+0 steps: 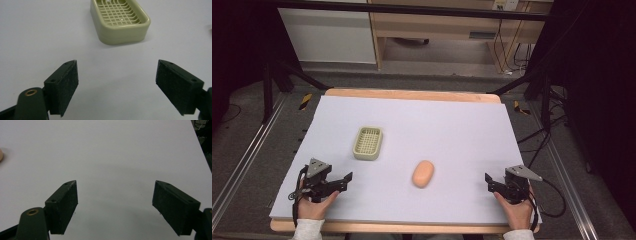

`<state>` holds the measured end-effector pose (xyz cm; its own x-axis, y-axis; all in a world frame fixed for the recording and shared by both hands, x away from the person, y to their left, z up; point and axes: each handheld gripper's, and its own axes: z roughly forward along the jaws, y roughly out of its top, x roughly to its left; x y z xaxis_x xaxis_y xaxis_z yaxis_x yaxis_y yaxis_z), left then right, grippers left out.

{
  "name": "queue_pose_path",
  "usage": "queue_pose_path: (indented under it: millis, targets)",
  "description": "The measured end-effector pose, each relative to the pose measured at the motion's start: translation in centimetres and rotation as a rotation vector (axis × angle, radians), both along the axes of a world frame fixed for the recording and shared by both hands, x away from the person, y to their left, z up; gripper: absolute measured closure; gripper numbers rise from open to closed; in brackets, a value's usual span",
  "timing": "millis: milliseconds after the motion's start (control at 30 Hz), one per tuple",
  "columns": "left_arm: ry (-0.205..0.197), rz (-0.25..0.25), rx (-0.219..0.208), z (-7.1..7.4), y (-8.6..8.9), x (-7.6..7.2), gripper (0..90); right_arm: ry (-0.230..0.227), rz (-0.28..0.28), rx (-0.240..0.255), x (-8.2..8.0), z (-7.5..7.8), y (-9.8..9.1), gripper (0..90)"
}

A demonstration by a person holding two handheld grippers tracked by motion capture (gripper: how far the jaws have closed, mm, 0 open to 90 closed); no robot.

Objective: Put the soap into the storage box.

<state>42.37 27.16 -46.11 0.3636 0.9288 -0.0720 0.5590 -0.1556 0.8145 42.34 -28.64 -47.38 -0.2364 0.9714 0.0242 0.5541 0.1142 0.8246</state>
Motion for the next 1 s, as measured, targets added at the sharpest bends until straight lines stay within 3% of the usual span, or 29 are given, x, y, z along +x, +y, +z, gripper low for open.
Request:
queue_pose_path:
  millis: [133, 300, 500, 1000]
  targets:
    - [-0.002, -0.008, 0.013, 0.1, -0.3, 0.0, 18.5, -0.002, -0.002, 0.024, -0.5, 0.0, -0.2, 20.6]
    - [-0.005, -0.015, 0.011, 0.4, -1.4, -0.4, 18.2, 0.0, 0.005, 0.014, -0.7, -0.2, -0.2, 20.7]
    - [0.001, -0.064, 0.014, 0.5, -2.8, -0.6, 18.0, -0.002, 0.019, 0.003, -0.6, -0.4, 0.1, 20.6]
    - [-0.004, -0.13, 0.032, 1.4, -5.4, -0.4, 17.9, -0.002, 0.038, -0.007, -0.6, -0.4, 0.8, 20.1]
